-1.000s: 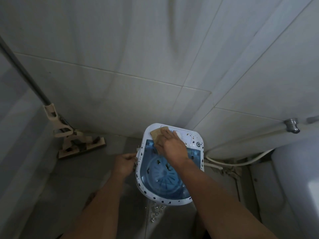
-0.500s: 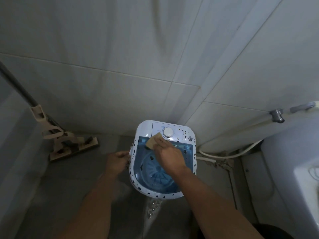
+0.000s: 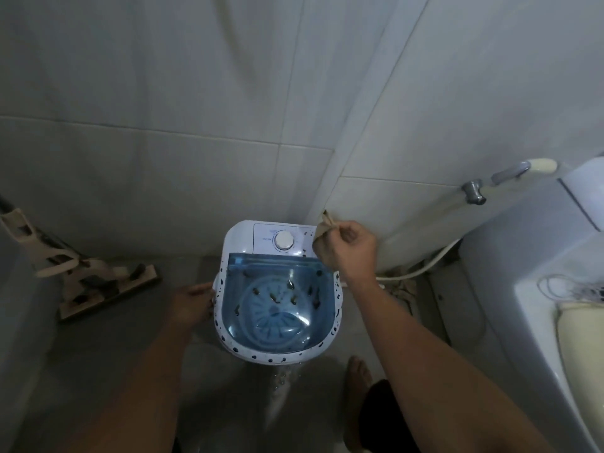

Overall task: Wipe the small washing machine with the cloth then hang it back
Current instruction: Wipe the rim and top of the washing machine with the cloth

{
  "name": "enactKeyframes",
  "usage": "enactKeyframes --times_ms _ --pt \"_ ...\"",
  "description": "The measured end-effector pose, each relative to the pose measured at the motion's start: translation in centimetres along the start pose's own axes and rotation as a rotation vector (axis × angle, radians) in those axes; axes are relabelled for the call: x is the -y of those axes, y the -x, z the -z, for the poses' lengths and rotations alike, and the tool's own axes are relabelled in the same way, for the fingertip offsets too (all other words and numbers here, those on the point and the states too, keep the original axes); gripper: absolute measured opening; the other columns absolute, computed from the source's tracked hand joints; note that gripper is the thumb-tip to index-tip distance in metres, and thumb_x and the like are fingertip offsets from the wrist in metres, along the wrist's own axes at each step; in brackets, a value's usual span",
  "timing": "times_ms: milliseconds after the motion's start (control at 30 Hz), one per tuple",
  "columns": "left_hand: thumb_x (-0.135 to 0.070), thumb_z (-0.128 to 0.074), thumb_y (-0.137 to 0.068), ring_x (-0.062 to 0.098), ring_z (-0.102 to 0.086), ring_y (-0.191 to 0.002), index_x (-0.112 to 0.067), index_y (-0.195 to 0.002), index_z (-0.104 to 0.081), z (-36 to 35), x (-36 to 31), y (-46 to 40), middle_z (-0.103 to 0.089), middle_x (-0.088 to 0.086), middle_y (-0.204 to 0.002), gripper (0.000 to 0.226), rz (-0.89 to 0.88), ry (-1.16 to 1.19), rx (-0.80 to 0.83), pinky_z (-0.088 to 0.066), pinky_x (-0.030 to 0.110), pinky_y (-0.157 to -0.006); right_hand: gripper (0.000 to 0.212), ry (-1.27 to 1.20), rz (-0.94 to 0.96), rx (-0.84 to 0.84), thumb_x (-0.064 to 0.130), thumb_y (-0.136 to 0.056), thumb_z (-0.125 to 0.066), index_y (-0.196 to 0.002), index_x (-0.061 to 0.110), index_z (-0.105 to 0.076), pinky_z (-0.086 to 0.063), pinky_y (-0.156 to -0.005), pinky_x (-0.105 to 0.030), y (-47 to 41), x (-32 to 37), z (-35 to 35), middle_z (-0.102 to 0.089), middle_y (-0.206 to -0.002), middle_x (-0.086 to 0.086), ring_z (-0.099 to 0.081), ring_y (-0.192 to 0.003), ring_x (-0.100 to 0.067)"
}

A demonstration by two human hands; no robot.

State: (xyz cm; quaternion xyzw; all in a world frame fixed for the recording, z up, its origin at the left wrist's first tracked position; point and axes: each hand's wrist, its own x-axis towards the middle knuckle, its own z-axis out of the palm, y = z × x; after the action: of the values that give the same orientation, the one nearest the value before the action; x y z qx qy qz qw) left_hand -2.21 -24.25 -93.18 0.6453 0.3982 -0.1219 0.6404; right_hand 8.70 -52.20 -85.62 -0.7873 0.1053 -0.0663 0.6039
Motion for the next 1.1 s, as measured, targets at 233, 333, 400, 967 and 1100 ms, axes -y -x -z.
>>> enactKeyframes --times_ms 233,333,400,967,1100 --pt "-0.005 -0.058 -0.095 0.027 -0.065 -0.073 -0.002 -0.111 -0.069 -0.2 -0.1 0.1 -0.069 0.015 -0.085 0.02 0.026 0.04 -0.019 -0.055 0.045 -0.084 0.024 0.539 0.271 0.2 0.021 -0.095 -0.068 -0.117 0.014 -0.075 -0.058 -0.091 -0.033 -0.6 -2.4 -0.9 -0.076 -0.117 -0.004 -0.073 -0.101 -0.021" --pt "-0.005 -0.059 -0.095 0.027 -0.065 -0.076 -0.003 -0.115 -0.068 -0.2 -0.2 0.3 -0.069 0.013 -0.085 0.022 0.018 0.051 -0.023 -0.055 0.044 -0.085 0.023 0.75 0.401 0.29 0.023 -0.096 -0.066 -0.115 0.016 -0.076 -0.056 -0.097 -0.039 -0.3 -4.3 -1.7 -0.064 -0.14 -0.005 -0.067 -0.117 -0.026" --pt "-0.005 -0.059 -0.094 0.028 -0.066 -0.079 -0.002 -0.117 -0.067 -0.2 -0.2 0.3 -0.07 0.014 -0.088 0.024 0.019 0.057 -0.021 -0.056 0.043 -0.084 0.022 0.768 0.42 0.276 0.024 -0.096 -0.067 -0.115 0.016 -0.076 -0.056 -0.097 -0.039 -0.2 -4.9 -1.8 -0.061 -0.144 -0.005 -0.065 -0.12 -0.027" --pt "-0.005 -0.058 -0.095 0.024 -0.066 -0.079 -0.004 -0.117 -0.067 -0.2 -0.2 0.4 -0.069 0.013 -0.091 0.024 0.033 0.058 -0.025 -0.055 0.034 -0.072 0.049 0.804 0.364 0.326 0.034 -0.106 -0.052 -0.152 0.021 -0.045 -0.035 -0.117 -0.042 0.5 -6.5 -1.9 -0.029 -0.166 -0.002 -0.024 -0.154 -0.019" --pt "-0.007 -0.059 -0.095 0.024 -0.067 -0.08 -0.004 -0.113 -0.068 -0.2 -0.1 0.3 -0.07 0.012 -0.09 0.02 0.029 0.067 -0.028 -0.056 0.037 -0.076 0.047 0.85 0.387 0.339 0.034 -0.106 -0.05 -0.151 0.019 -0.047 -0.036 -0.119 -0.048 1.0 -6.8 -2.2 -0.031 -0.165 -0.005 -0.024 -0.154 -0.026"
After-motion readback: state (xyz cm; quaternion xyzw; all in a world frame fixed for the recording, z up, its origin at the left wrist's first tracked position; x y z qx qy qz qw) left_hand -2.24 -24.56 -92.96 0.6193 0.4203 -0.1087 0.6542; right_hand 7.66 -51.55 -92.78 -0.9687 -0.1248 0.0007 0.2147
